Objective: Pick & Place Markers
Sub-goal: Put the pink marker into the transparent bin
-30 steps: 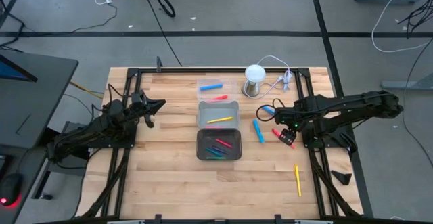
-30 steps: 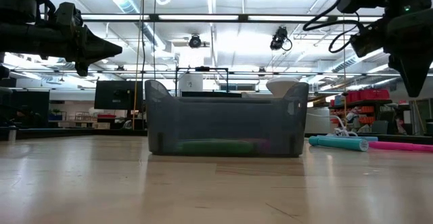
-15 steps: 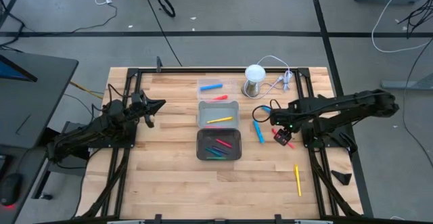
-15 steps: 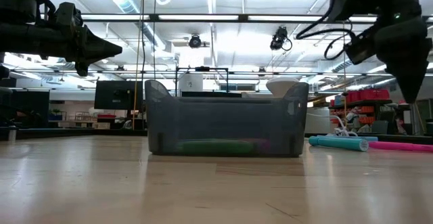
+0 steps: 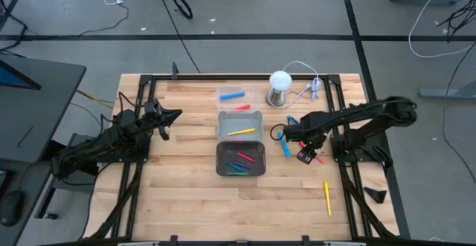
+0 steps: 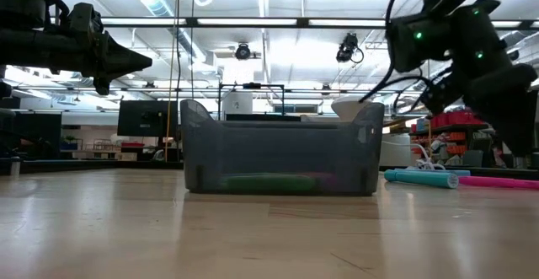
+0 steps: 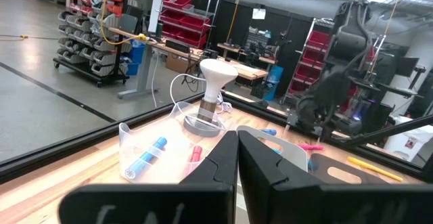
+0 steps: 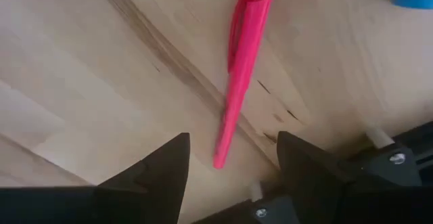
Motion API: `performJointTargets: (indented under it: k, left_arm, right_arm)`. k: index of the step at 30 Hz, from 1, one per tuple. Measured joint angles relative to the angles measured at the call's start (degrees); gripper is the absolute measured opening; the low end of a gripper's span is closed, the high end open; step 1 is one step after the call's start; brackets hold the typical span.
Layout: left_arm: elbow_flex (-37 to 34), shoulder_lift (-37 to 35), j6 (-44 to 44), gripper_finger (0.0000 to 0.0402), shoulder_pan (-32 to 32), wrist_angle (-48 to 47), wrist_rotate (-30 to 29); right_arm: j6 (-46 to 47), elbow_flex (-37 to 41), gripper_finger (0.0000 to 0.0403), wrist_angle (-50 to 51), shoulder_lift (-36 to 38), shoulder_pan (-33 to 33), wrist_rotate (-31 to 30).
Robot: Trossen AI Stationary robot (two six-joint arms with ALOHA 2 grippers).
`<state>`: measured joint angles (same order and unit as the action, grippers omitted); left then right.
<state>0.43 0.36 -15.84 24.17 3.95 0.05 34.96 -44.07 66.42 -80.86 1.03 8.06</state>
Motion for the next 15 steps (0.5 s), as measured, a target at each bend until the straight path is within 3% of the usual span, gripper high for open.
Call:
performJointTargets:
  k: [15]
  left_arm:
    - [-0.01, -0.01, 0.01, 0.0014, 0.0, 0.0, 0.0]
  right_arm:
    - [-4.18, 0.22, 0.0224, -4.56, -7.93, 5.72, 0.52]
